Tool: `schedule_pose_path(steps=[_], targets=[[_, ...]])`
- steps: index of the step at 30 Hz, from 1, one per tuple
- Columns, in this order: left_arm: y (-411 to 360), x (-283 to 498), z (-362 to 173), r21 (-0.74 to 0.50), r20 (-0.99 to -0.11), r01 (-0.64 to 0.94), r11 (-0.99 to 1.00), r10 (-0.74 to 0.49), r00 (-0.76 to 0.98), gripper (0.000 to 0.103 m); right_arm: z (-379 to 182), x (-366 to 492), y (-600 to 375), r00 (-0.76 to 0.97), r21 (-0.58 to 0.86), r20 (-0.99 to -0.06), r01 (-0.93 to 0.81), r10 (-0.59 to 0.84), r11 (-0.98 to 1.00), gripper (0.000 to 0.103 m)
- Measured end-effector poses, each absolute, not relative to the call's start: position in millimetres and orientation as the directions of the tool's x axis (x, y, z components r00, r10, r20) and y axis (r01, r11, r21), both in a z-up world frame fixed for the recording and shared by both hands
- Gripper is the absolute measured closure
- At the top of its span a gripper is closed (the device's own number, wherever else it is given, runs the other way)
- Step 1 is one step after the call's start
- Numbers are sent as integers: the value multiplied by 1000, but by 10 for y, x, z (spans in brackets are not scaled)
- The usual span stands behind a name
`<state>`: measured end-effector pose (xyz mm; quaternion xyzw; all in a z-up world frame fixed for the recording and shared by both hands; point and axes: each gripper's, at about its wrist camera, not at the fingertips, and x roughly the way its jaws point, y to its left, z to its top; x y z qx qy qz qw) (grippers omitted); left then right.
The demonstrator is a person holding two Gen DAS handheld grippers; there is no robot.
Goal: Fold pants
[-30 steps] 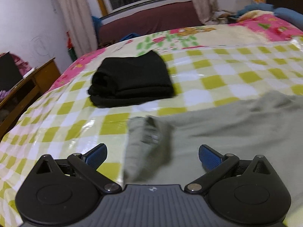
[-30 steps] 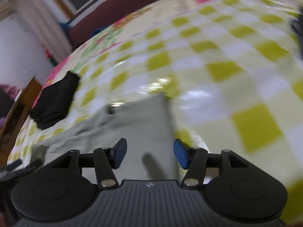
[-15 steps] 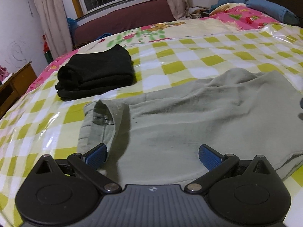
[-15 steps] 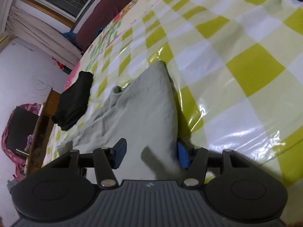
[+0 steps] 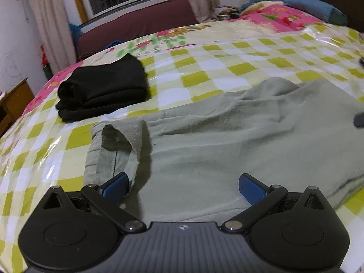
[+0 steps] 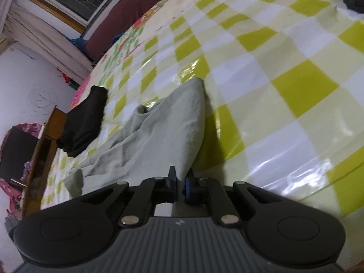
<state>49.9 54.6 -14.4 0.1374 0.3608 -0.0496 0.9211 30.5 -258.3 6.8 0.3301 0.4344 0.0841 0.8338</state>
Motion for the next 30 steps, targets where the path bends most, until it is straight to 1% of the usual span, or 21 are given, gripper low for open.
schedule_pose_path(steps=[4,8,10,12,14,15,18,19,23,24,26,27,28,30], targets=[[422,420,-73,260,-653,208,943,13,757,0,165,234,-2801,638,614,-660,154,397,774,97],[415,390,70,289,-597,159,944,48,801,0,187,192,-2962,632,580,-681,158,370,799,96],[487,429,104,270,-609,124,955,70,790,0,149,187,-2992,628,597,-676,160,385,786,89],[592,465,62,256,-653,81,963,111,749,0,90,204,-3031,627,617,-670,170,399,769,88],[699,450,17,267,-679,46,963,154,718,0,5,211,-3079,626,650,-655,180,424,738,80],[737,428,25,270,-678,31,962,168,716,0,-33,217,-3086,625,663,-649,184,434,726,77],[828,346,148,256,-652,-23,966,190,734,0,-105,211,-3106,629,686,-630,175,456,706,75],[833,323,197,245,-641,-32,969,186,745,0,-125,213,-3113,632,699,-618,171,467,694,73],[632,384,315,255,-586,6,967,150,796,0,-177,253,-3090,633,755,-572,155,523,638,67],[535,445,314,273,-575,33,962,136,807,0,-174,260,-3073,632,757,-568,150,527,636,67],[387,596,268,307,-562,70,949,121,818,0,-171,273,-3031,626,742,-582,148,519,654,73],[322,676,215,326,-553,76,942,125,824,0,-174,277,-3018,622,731,-595,157,509,664,81],[267,754,167,350,-548,67,934,146,824,0,-181,284,-3012,618,727,-603,167,504,666,86],[207,865,62,382,-541,49,923,180,821,0,-188,275,-3016,620,734,-601,179,504,655,86]])
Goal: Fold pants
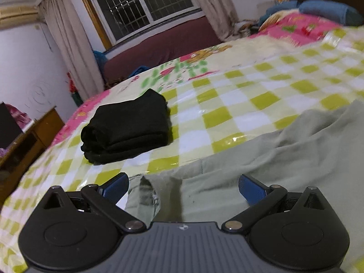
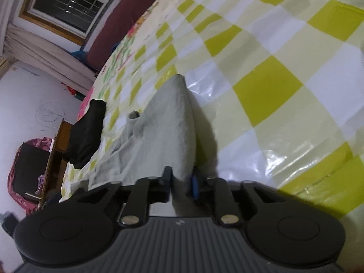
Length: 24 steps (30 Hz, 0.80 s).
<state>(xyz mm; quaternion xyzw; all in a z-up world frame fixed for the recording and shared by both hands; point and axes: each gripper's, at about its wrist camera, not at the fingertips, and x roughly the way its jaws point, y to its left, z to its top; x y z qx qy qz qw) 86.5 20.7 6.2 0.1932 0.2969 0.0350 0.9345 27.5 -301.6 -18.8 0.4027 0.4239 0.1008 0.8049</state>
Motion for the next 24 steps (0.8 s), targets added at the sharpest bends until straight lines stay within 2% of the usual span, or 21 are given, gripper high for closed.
schedule_pose_path(steps=[4,7,10,13,21,24], targets=[[126,910,-3,346,-543,80,935,129,830,0,-171,292,-2932,605,719,-615,167,506,674,86],[25,945,-80,380,-536,110,918,122,835,0,-192,330,-2906,599,726,-612,164,518,668,83],[-69,1002,-308,440,-584,166,883,140,800,0,-225,348,-2910,601,741,-602,174,527,648,83],[-92,910,-269,454,-583,185,872,134,801,0,-162,350,-2865,600,721,-620,184,505,668,92],[23,725,-270,420,-630,256,871,77,773,0,382,410,-2564,640,731,-553,65,534,679,95],[112,760,-237,354,-655,250,901,48,754,0,630,453,-2378,644,714,-541,12,541,700,95]])
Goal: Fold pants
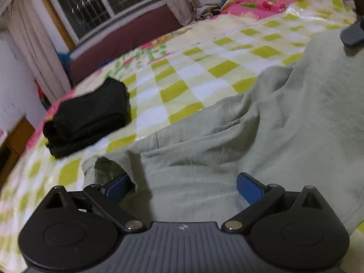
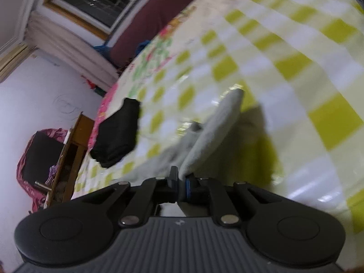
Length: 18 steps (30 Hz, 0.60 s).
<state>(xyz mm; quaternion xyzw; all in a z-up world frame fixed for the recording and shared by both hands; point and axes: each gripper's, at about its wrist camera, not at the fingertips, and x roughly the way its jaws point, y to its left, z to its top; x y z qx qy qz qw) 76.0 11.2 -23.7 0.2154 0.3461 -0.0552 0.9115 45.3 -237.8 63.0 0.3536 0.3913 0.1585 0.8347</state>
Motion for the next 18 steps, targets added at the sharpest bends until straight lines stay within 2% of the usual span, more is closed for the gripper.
schedule_pose_path(steps=[7,12,15,18], targets=[[470,628,-83,273,-699,227,935,31,715,0,927,678,-1544,580,631,-567,-151,586,761,95],[946,511,42,255,-682,70,965,128,720,0,915,743,-812,486,550,-620,-291,616,783,96],[1325,520,38,160,-713,-51,986,151,685,0,837,792,-432,433,520,-653,-340,621,784,96],[1624,522,-5,20,-747,-119,993,93,658,0,763,808,-158,405,491,-679,-370,613,788,95]])
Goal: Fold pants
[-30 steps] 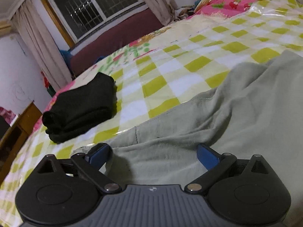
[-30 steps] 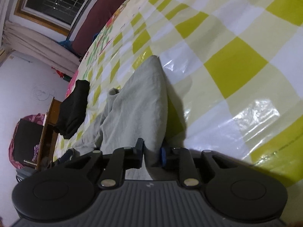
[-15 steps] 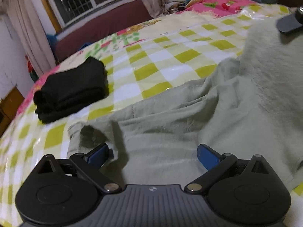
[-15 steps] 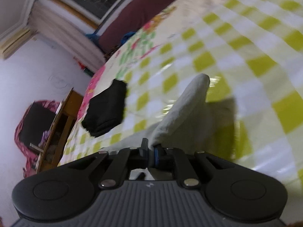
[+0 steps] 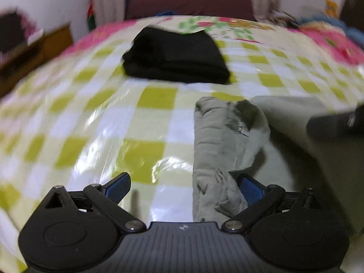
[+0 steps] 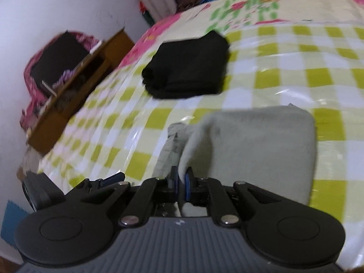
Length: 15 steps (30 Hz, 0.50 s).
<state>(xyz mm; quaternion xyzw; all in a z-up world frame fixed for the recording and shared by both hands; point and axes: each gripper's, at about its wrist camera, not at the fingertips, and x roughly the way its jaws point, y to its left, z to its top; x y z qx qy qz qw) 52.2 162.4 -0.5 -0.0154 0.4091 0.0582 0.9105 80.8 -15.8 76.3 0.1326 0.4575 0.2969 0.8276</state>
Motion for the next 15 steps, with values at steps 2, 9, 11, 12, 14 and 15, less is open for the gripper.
schedule_pose_path(steps=[2,9,11,12,14,15], targets=[[1705,513,-34,-13,-753,-146,989,86,652,0,753,792,-16,389,469,-695,-392,605,791,95],[2026,494,-80,-180,-761,-231,956,13,648,0,824,763,188,394,437,-708,-407,586,802,96],[2197,500,-111,-270,-755,-273,923,-27,655,0,848,788,168,405,438,-709,-389,577,811,96],[2259,499,-122,-301,-750,-293,907,-36,660,0,864,802,157,412,440,-708,-377,573,815,96],[2358,475,-118,-336,-738,-330,882,-28,674,0,911,823,124,426,449,-703,-356,570,820,96],[2401,452,-110,-348,-730,-352,869,-16,683,0,942,824,123,436,448,-699,-352,567,822,96]])
